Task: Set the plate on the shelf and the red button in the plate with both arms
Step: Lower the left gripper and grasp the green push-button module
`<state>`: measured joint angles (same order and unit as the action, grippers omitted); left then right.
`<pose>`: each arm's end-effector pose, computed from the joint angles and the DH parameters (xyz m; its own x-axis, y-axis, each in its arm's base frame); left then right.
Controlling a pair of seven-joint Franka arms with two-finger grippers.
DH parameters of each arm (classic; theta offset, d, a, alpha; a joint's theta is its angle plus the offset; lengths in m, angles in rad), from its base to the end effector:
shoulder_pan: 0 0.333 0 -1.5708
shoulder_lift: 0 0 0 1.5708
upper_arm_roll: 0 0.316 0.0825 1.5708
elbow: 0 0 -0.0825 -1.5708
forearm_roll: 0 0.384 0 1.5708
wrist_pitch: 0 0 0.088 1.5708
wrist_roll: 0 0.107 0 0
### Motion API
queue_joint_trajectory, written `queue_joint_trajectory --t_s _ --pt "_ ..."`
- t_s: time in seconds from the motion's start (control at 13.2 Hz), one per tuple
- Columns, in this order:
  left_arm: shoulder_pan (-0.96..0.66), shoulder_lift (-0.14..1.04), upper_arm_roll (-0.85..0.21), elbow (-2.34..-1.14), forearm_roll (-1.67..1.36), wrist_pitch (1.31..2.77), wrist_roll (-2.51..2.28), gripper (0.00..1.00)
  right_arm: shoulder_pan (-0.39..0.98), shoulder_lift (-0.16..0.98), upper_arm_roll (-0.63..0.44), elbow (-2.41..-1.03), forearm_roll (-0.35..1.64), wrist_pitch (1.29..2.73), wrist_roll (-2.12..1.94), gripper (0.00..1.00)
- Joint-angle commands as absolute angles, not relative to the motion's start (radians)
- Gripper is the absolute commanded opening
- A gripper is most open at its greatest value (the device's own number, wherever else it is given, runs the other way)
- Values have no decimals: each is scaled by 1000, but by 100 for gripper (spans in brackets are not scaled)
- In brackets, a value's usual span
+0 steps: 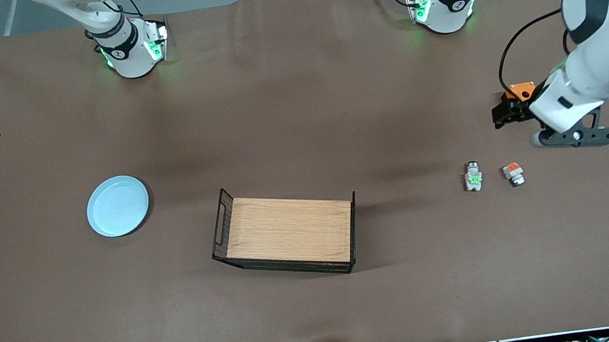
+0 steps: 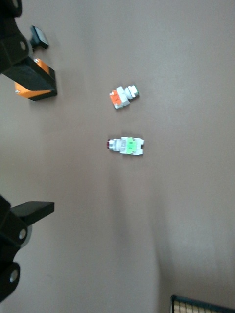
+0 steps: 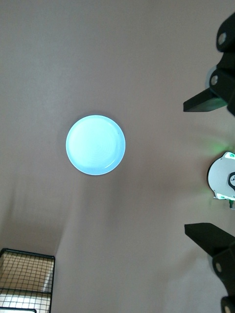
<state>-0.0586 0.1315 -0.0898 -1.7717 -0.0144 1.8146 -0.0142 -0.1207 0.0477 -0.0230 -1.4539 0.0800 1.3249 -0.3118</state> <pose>0.5849 -0.0865 0.4741 0.9876 -0.1300 -0.0884 -0.1284 -0.9914 0.0241 0.5385 -0.0675 0.6332 0.9720 0.1869 -0.1425 0.1691 -0.9772 -0.1285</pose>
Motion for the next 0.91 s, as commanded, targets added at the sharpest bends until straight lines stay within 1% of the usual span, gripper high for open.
queue_joint_trajectory --t_s 0.0,0.08,0.23,0.38,0.45,0.6,0.83 --pt "-49 103 -94 -1917 -18 1975 -2 100 -208 69 -11 -1447 143 1322 -418 100" --pt "-51 106 -94 -1954 -18 2026 0 100 -225 80 -9 -1447 143 1322 -449 100" --pt "-51 156 -94 -2005 -18 2138 23 100 -235 89 -11 -1448 143 1316 -463 100" --pt "-49 213 -94 -2025 -18 2218 67 100 -244 106 -11 -1448 143 1318 -465 100" --pt "-49 228 -94 -2040 -18 2253 77 100 -247 136 -11 -1445 141 1316 -466 100" --pt "-49 261 -94 -2072 -18 2334 77 100 -259 161 -11 -1447 140 1322 -489 100" --pt "-41 322 -94 -2088 -17 2426 80 100 -267 201 -11 -1447 135 1328 -500 100"
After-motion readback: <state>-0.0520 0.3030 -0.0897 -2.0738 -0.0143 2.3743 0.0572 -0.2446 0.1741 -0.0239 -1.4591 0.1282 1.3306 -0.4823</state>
